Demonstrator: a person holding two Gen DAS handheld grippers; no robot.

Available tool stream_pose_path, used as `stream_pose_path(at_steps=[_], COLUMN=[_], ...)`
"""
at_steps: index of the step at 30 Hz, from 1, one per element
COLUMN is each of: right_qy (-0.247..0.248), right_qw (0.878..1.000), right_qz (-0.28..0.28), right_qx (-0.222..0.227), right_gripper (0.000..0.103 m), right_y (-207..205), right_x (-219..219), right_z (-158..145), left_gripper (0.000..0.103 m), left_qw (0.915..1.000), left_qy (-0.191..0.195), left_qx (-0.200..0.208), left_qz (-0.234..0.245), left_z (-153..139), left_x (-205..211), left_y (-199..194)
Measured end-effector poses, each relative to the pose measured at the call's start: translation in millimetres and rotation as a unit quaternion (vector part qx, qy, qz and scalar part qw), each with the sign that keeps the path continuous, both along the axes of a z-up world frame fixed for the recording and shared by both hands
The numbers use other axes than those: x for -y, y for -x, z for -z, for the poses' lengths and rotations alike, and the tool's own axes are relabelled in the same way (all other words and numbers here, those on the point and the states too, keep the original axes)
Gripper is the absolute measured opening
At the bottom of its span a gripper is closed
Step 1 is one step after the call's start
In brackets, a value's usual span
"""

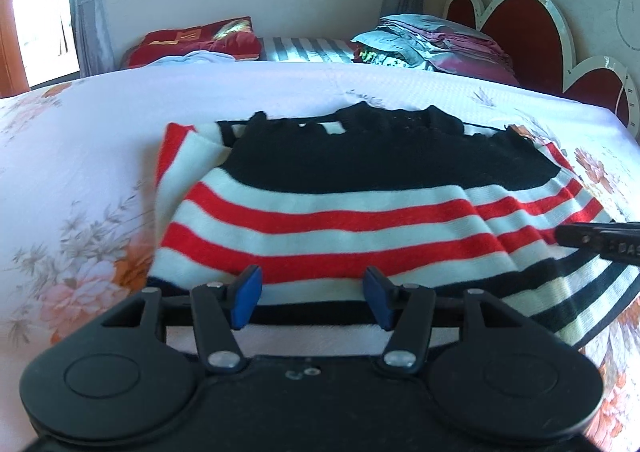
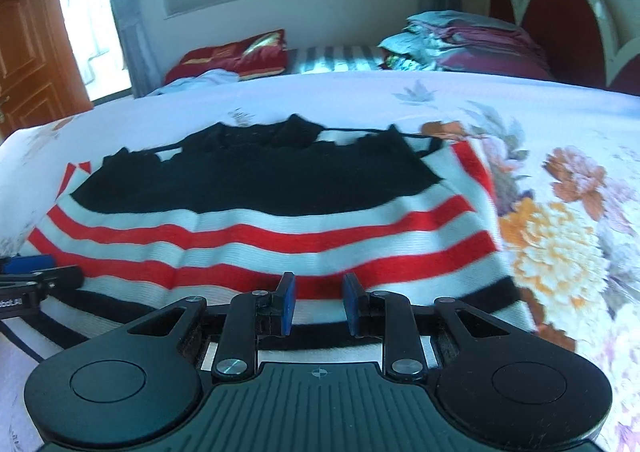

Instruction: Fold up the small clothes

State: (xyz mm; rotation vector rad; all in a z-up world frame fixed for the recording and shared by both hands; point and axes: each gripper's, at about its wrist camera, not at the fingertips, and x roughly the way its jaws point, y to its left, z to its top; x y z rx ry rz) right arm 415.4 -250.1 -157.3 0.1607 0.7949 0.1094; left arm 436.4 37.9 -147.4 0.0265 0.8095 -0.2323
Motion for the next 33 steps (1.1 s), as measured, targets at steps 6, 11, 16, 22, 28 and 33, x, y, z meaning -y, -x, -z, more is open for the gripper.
stream_pose_path(at_steps=[6,11,16,22,28,33], right_qy=[0.014,0.037,0.049,0.028,0.017,0.002], right_qw=[0.999,0.998,0.997,0.998,0.999,1.0], right_qz=[0.04,0.044,0.05,0.053,0.036,0.022], right_qx=[0.001,-0.008,-0.018,-0.012,-0.004,0.015], right_gripper=[0.025,0.025,0.025,0.027,0.029,0.057], right_y=[21.4,26.5,31.7,44.6,66.7,75.0], right_x=[22.0,30.0,19.7,15.0,-2.8,-18.8], right_z=[4.0,11.0,9.8,-5.1,-20.1,-32.4], left_gripper=[0.056,0.056,0.055,0.057,0.064,0.067], left_qw=[1.0,1.0,1.0,0.9998,0.9971,0.991], left_qy=[0.004,0.004,-0.001,0.007,0.057,0.101], left_qx=[0.002,-0.004,-0.006,-0.015,-0.039,-0.062], left_qz=[-0.007,-0.005,-0.004,-0.013,-0.032,-0.062], left_z=[-2.7,2.4,3.8,-5.1,-9.9,-5.0], left_x=[-15.7,-21.0,-20.2,-23.8,-33.2,-43.7], left_y=[15.4,24.1,26.7,34.4,55.9,71.5])
